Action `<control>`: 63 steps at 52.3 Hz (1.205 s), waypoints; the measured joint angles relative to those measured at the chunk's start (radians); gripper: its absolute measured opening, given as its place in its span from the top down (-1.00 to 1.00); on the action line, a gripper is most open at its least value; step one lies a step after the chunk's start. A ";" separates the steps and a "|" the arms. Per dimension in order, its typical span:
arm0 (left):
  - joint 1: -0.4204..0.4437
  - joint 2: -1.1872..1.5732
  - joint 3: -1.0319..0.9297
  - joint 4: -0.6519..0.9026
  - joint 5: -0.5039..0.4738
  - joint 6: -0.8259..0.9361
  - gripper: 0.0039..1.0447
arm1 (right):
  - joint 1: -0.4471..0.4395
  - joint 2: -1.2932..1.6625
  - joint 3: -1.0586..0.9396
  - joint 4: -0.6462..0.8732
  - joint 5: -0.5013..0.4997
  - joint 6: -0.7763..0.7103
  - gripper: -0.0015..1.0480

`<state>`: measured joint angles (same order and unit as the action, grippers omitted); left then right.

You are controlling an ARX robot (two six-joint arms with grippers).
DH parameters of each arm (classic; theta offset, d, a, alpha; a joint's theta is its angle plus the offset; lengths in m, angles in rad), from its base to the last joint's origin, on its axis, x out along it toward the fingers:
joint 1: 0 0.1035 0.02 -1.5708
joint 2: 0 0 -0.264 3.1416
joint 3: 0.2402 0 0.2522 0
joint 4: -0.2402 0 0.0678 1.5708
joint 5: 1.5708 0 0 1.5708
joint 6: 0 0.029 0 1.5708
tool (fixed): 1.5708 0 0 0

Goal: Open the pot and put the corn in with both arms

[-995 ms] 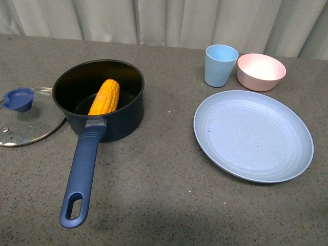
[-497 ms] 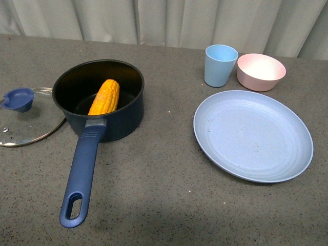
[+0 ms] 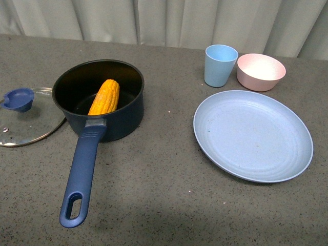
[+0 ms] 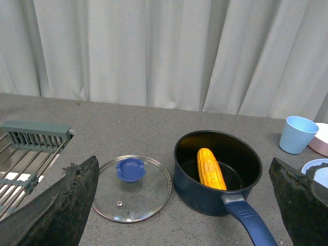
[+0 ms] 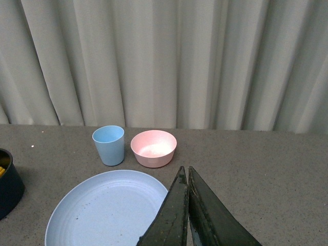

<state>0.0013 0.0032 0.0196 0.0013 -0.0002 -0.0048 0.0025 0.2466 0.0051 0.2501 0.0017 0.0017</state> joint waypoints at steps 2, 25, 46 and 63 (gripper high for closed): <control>0.000 0.000 0.000 0.000 0.000 0.000 -0.88 | 0.000 -0.009 0.000 -0.009 0.000 0.000 0.98; 0.000 0.000 0.000 0.000 0.000 0.000 -0.88 | 0.000 -0.212 0.001 -0.240 -0.002 -0.001 0.98; 0.000 0.000 0.000 -0.001 0.000 0.000 -0.88 | 0.000 -0.242 0.001 -0.248 -0.003 -0.002 0.16; 0.000 0.000 0.000 -0.001 0.000 0.000 -0.88 | 0.000 -0.242 0.001 -0.248 -0.003 -0.002 -0.79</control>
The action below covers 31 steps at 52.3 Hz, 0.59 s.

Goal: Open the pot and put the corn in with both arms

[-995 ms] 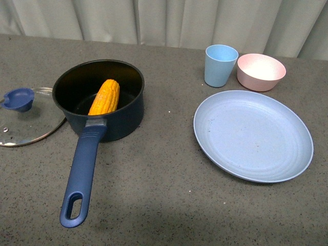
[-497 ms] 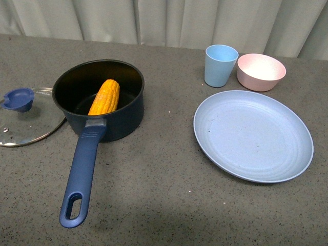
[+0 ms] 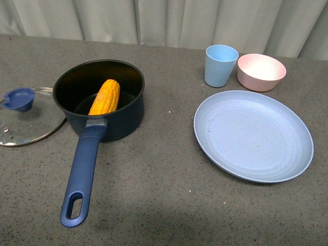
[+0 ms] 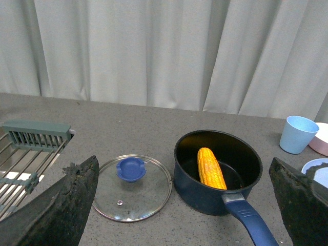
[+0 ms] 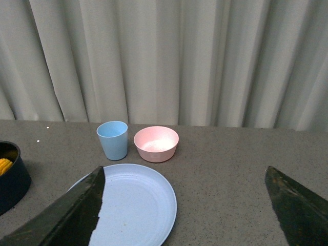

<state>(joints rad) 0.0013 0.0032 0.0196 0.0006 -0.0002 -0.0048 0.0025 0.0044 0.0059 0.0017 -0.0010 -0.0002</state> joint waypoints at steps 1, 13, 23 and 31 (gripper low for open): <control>0.000 0.000 0.000 0.000 0.000 0.000 -0.88 | 0.000 0.000 0.000 0.000 0.000 0.000 -0.84; 0.000 0.000 0.000 0.000 0.000 0.000 -0.88 | 0.000 0.000 0.000 0.000 0.000 0.001 -0.82; 0.000 0.000 0.000 0.000 0.000 0.000 -0.88 | 0.000 0.000 0.000 0.000 0.000 0.001 -0.82; 0.000 0.000 0.000 0.000 0.000 0.000 -0.88 | 0.000 0.000 0.000 0.000 0.000 0.001 -0.82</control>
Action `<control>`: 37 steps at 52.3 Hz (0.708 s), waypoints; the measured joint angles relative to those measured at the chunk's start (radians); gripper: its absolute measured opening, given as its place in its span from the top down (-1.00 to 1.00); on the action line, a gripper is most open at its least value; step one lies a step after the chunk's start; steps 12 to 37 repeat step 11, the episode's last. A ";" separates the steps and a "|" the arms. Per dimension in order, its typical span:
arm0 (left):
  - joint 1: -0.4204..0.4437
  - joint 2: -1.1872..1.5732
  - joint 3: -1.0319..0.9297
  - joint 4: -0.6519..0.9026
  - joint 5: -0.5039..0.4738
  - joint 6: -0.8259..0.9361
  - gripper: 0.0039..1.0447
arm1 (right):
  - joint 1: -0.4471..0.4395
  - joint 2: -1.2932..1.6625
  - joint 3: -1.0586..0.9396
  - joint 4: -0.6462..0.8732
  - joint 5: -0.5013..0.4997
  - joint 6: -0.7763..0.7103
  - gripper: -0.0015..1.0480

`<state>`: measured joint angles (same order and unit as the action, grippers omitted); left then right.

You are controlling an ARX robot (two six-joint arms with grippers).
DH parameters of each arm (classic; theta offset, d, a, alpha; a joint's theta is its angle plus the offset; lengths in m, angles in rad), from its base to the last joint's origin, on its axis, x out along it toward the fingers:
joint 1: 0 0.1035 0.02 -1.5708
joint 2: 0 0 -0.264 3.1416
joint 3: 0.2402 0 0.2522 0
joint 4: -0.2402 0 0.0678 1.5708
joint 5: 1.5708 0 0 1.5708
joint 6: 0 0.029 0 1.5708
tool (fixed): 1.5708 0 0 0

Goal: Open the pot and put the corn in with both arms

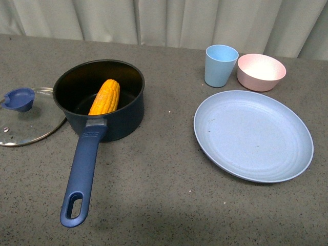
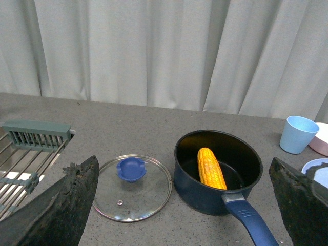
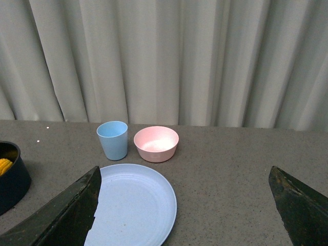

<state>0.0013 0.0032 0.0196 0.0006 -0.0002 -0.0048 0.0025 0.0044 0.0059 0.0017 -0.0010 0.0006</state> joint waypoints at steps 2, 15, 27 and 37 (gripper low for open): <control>0.000 0.000 0.000 0.000 0.000 0.000 -0.88 | 0.000 0.000 0.000 0.000 0.000 0.000 -0.82; 0.000 0.000 0.000 0.000 0.000 0.000 -0.88 | 0.000 0.000 0.000 0.000 0.000 0.000 -0.82; 0.000 0.000 0.000 0.000 0.000 0.000 -0.88 | 0.000 0.000 0.000 0.000 0.000 0.000 -0.82; 0.000 0.000 0.000 0.000 0.000 0.000 -0.88 | 0.000 0.000 0.000 0.000 0.000 0.000 -0.82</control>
